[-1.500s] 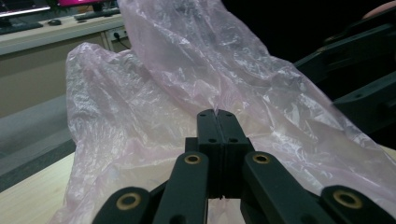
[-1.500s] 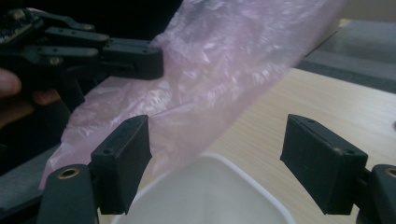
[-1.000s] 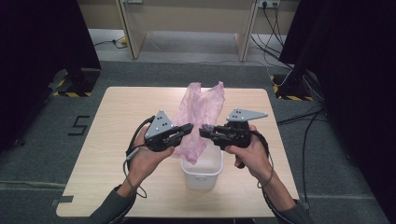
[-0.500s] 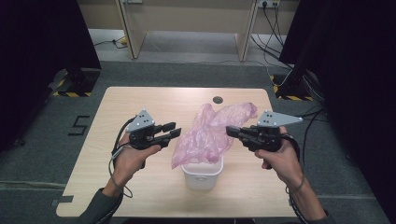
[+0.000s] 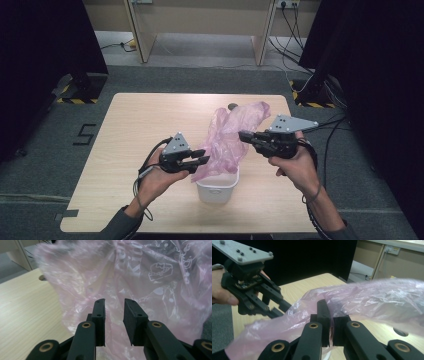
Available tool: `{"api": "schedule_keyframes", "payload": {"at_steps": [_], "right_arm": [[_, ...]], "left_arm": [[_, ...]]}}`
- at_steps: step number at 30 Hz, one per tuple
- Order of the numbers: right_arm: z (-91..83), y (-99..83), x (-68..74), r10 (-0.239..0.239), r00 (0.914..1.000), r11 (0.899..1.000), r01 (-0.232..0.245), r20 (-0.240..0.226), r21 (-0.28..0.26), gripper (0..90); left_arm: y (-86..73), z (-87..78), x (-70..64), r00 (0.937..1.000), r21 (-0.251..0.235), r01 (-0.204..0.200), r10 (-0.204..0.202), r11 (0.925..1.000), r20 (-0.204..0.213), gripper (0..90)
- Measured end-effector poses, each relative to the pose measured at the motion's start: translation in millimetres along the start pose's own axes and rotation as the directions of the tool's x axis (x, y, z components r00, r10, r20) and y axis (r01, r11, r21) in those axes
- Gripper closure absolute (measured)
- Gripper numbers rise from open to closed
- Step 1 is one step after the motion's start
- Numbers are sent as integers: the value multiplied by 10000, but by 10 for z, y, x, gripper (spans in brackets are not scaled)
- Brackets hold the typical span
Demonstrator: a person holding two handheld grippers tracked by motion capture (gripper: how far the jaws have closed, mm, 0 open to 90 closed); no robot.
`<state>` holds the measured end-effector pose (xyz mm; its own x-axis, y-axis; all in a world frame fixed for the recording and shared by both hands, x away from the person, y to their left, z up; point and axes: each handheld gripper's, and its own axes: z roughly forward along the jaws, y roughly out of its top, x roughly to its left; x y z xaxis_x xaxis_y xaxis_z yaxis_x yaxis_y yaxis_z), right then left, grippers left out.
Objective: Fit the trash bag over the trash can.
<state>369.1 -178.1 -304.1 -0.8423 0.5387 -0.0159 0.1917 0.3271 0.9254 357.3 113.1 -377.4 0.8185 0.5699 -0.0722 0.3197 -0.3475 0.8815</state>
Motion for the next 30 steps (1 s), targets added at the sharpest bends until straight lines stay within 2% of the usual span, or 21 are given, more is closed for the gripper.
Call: {"api": "schedule_keyframes", "payload": {"at_steps": [3, 6, 7, 9, 13, 15, 16, 19, 20, 21, 22, 24, 26, 27, 28, 29, 30], "right_arm": [[68, 2, 51, -176, 9998, 9998, 177, -121, 121, 866], [144, -22, 95, -261, 9992, 9991, 271, -300, 330, 865], [243, -85, 159, -390, 9977, 9972, 425, -552, 622, 864], [318, -151, 207, -465, 9962, 9944, 532, -730, 915, 863], [426, -307, 262, -520, 9947, 9886, 637, -883, 1362, 860], [436, -335, 263, -533, 9946, 9875, 658, -891, 1430, 859], [434, -379, 254, -554, 9949, 9863, 677, -843, 1507, 858], [385, -406, 239, -567, 9957, 9869, 669, -728, 1465, 858], [361, -414, 233, -587, 9960, 9865, 682, -673, 1489, 857], [328, -422, 223, -613, 9964, 9862, 696, -588, 1503, 856], [301, -431, 214, -563, 9969, 9874, 636, -541, 1446, 856], [281, -436, 209, -521, 9973, 9882, 589, -509, 1417, 856], [241, -455, 207, -540, 9973, 9883, 605, -498, 1398, 849], [235, -458, 213, -521, 9975, 9887, 583, -483, 1383, 847], [234, -459, 216, -517, 9975, 9891, 579, -486, 1354, 845], [234, -459, 216, -517, 9975, 9891, 579, -486, 1354, 845], [237, -460, 220, -518, 9974, 9896, 581, -506, 1318, 842]], "left_arm": [[15, 106, -68, 9990, 437, -432, 437, 9981, -125, 709], [17, 154, -101, 9988, 607, -476, 479, 9970, -29, 701], [18, 177, -116, 9983, 743, -580, 585, 9955, -45, 698], [5, 171, -101, 9985, 800, -528, 539, 9954, -121, 695], [-14, 98, -94, 9988, 703, -459, 468, 9965, -109, 671], [0, -11, -90, 9988, 509, -439, 448, 9977, -184, 660], [14, -120, -61, 9988, 278, -404, 412, 9988, -279, 643], [40, -283, 87, 9985, -125, 28, -35, 9999, -553, 625], [40, -283, 87, 9985, -125, 28, -35, 9999, -553, 624], [57, -333, 234, 9961, -424, 515, -544, 9978, -701, 623], [62, -331, 275, 9952, -469, 678, -709, 9966, -671, 620], [72, -317, 321, 9947, -457, 801, -828, 9957, -608, 611], [112, -198, 393, 9919, -392, 1202, -1217, 9920, -368, 597], [112, -198, 393, 9919, -392, 1202, -1217, 9920, -368, 585], [126, -106, 419, 9908, -244, 1306, -1313, 9911, -312, 579], [126, -106, 419, 9908, -244, 1306, -1313, 9911, -312, 572], [136, -25, 437, 9904, -169, 1356, -1360, 9906, -254, 572]]}}
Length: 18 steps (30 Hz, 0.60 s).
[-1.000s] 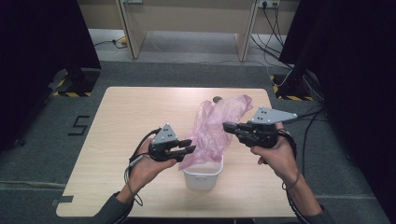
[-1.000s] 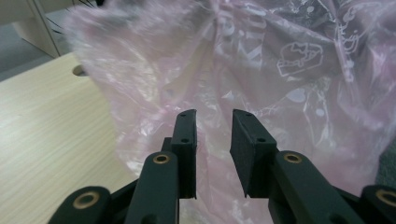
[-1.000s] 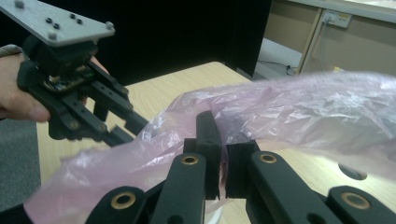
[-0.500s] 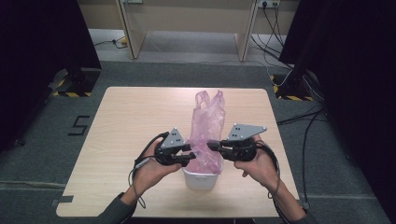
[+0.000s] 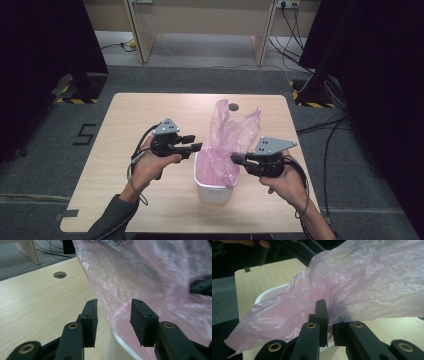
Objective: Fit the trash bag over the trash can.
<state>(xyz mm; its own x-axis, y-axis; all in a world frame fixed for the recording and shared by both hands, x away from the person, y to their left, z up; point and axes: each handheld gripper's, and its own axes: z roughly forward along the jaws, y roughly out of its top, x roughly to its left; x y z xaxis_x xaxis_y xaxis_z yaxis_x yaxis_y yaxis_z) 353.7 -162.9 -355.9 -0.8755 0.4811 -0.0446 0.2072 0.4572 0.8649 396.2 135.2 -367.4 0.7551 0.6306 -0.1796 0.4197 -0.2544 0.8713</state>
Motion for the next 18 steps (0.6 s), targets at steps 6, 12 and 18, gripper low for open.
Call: {"api": "schedule_keyframes", "payload": {"at_steps": [6, 12, 18], "right_arm": [[57, 14, 29, -85, 9999, 10000, 85, -128, 22, 826], [83, 21, 38, -68, 9999, 10000, 69, -103, 57, 802], [54, -30, -4, 69, 9999, 9999, -71, 89, 146, 772]], "left_arm": [[56, 280, 21, 9996, 306, 291, -291, 9991, -20, 505], [36, 321, -110, 9907, 302, -1353, 1357, 9903, -121, 868], [1, 79, -191, 9920, -398, -1224, 1235, 9917, 269, 899]]}}
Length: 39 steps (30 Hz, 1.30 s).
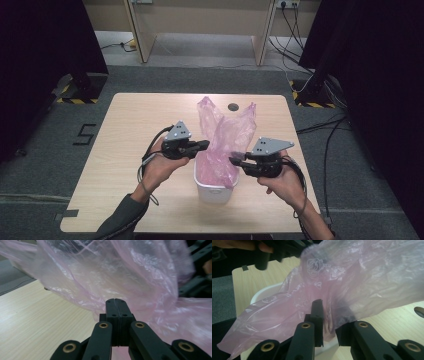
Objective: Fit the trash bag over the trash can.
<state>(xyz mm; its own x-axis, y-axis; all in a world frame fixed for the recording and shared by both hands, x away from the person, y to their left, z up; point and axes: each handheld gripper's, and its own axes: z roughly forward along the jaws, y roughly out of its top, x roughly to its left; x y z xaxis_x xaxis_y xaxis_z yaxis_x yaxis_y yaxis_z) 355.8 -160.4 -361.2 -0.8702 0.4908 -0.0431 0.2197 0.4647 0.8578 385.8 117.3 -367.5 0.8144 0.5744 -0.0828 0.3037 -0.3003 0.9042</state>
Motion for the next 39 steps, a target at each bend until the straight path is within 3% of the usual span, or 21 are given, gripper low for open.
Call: {"api": "schedule_keyframes", "payload": {"at_steps": [4, 6, 9, 13, 17, 21, 26, 29, 30, 31, 34, 39], "right_arm": [[-14, -22, -13, 236, 9997, 9997, -235, 109, -82, 723], [-22, -29, -18, 576, 9982, 9983, -577, 161, 12, 623], [-68, -38, -11, 963, 9953, 9953, -962, 121, -47, 589], [-150, -52, 1, 1027, 9946, 9947, -1027, 119, 5, 536], [-307, -60, 27, 1435, 9896, 9894, -1434, 63, -216, 473], [-425, -44, 142, 1743, 9846, 9832, -1747, -121, -530, 390], [-289, -18, 259, 1390, 9902, 9898, -1394, -154, -291, 430], [-91, 36, 264, 857, 9951, 9961, -866, 496, 165, 458], [-91, 36, 264, 857, 9951, 9961, -866, 496, 165, 458], [34, 67, 234, 557, 9938, 9969, -607, 958, 497, 460], [150, 81, 203, 173, 9912, 9958, -289, 1316, 872, 460], [72, 60, 170, 396, 9892, 9959, -506, 1410, 752, 437]], "left_arm": [[-57, -161, -70, 10000, -304, -96, 95, 9995, -9, 899], [-95, -228, -106, 9997, -451, -206, 200, 9988, -142, 899], [-133, -257, -116, 9998, -459, -176, 171, 9988, -101, 898], [-161, -284, -121, 9998, -489, -177, 171, 9986, -128, 898], [-159, -321, -132, 9996, -574, -200, 189, 9982, -197, 898], [-145, -328, -157, 9993, -541, -311, 300, 9981, -215, 898], [-135, -328, -194, 9994, -631, -326, 320, 9975, -93, 897], [-130, -343, -235, 9991, -666, -435, 436, 9968, -7, 896], [-130, -343, -235, 9991, -666, -435, 436, 9968, -7, 897], [-136, -341, -243, 9989, -667, -463, 466, 9967, 26, 896], [-150, -340, -238, 9989, -613, -472, 475, 9970, 39, 896], [-228, -332, -218, 9992, -567, -403, 405, 9976, 23, 895]]}}
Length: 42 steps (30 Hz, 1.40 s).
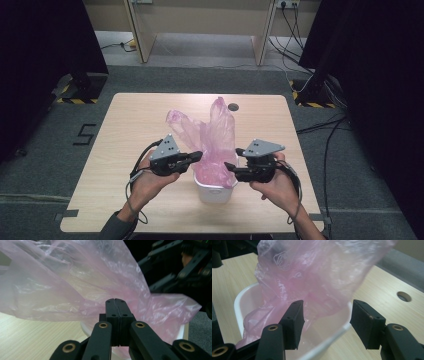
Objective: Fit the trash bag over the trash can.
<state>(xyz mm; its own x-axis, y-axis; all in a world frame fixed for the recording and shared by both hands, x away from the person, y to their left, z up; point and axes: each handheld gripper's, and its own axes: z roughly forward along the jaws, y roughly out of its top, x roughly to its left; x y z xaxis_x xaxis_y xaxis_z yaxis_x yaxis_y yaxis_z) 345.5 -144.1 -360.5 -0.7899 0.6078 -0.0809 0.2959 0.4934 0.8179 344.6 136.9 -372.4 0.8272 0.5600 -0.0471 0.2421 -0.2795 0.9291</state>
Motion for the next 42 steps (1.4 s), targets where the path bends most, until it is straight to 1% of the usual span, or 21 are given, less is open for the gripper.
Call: {"api": "schedule_keyframes", "payload": {"at_steps": [1, 3, 4, 5, 7, 9, 10, 12, 17, 19, 21, 24, 28, 29, 31, 32, 35, 37, 38, 39, 42], "right_arm": [[0, 0, 0, 0, 10000, 10000, 0, 0, 0, 437], [-146, -17, -40, 243, 9997, 9994, -242, 42, -238, 432], [-263, -22, -42, 405, 9991, 9981, -412, -158, -448, 428], [-314, -22, -30, 400, 9990, 9979, -410, -221, -500, 423], [-377, -26, 23, 124, 9999, 9988, -124, 2, -483, 411], [-385, -40, 84, 126, 9996, 9986, -140, -268, -514, 409], [-385, -40, 84, 126, 9996, 9986, -140, -268, -514, 409], [-313, -62, 147, 22, 9986, 9992, -43, -532, -399, 409], [-59, -61, 159, -242, 9997, 9996, 243, -58, 146, 421], [36, -39, 156, -526, 9980, 9982, 515, 363, 305, 422], [96, -21, 158, -878, 9927, 9951, 835, 832, 538, 421], [90, -15, 155, -901, 9928, 9950, 862, 791, 508, 419], [-35, -20, 120, -627, 9958, 9977, 610, 671, 279, 408], [-153, 2, 49, -283, 9973, 9996, 287, 675, -50, 395], [-189, 15, 19, -139, 9976, 9997, 153, 683, -205, 389], [-269, 79, -66, 297, 9973, 9979, -257, 670, -601, 374], [-302, 194, -155, 482, 9956, 9947, -405, 806, -941, 353], [-287, 292, -223, 785, 9941, 9905, -692, 749, -1192, 336], [-287, 292, -223, 785, 9941, 9905, -692, 749, -1192, 336], [-258, 384, -273, 1004, 9931, 9856, -909, 607, -1428, 333], [-230, 512, -314, 1265, 9914, 9763, -1187, 322, -1809, 327]], "left_arm": [[0, 0, 0, 10000, 0, 0, 0, 10000, 0, 895], [-12, -3, -3, 10000, 64, 1, -1, 10000, 8, 895], [-13, 0, 0, 10000, 90, 8, -8, 10000, -16, 895], [-13, 0, 0, 10000, 90, 8, -8, 10000, -16, 896], [-10, 5, -5, 10000, 83, 8, -8, 10000, -10, 895], [-1, 5, -11, 10000, 89, -9, 9, 10000, -5, 895], [-1, 5, -11, 10000, 89, -9, 9, 10000, -5, 895], [4, -12, -22, 10000, 32, -6, 6, 10000, -1, 895], [-3, -3, -51, 9999, 84, -62, 61, 9999, 129, 893], [-17, 11, -53, 9998, 112, -51, 49, 9999, 172, 892], [-38, 29, -53, 9998, 191, -67, 63, 9998, 181, 891], [-63, 43, -61, 9997, 225, -79, 75, 9997, 215, 891], [-113, 63, -67, 9995, 317, -105, 96, 9994, 292, 891], [-123, 68, -73, 9994, 296, -108, 98, 9995, 332, 890], [-138, 87, -91, 9987, 335, -251, 236, 9991, 451, 889], [-149, 110, -108, 9984, 420, -349, 329, 9985, 466, 886], [-170, 140, -129, 9968, 543, -553, 520, 9970, 611, 878], [-179, 144, -133, 9958, 614, -655, 613, 9960, 678, 864], [-179, 144, -133, 9958, 614, -655, 613, 9960, 678, 855], [-183, 130, -134, 9947, 620, -792, 748, 9949, 700, 846], [-175, 101, -136, 9934, 579, -936, 894, 9939, 711, 830]]}}
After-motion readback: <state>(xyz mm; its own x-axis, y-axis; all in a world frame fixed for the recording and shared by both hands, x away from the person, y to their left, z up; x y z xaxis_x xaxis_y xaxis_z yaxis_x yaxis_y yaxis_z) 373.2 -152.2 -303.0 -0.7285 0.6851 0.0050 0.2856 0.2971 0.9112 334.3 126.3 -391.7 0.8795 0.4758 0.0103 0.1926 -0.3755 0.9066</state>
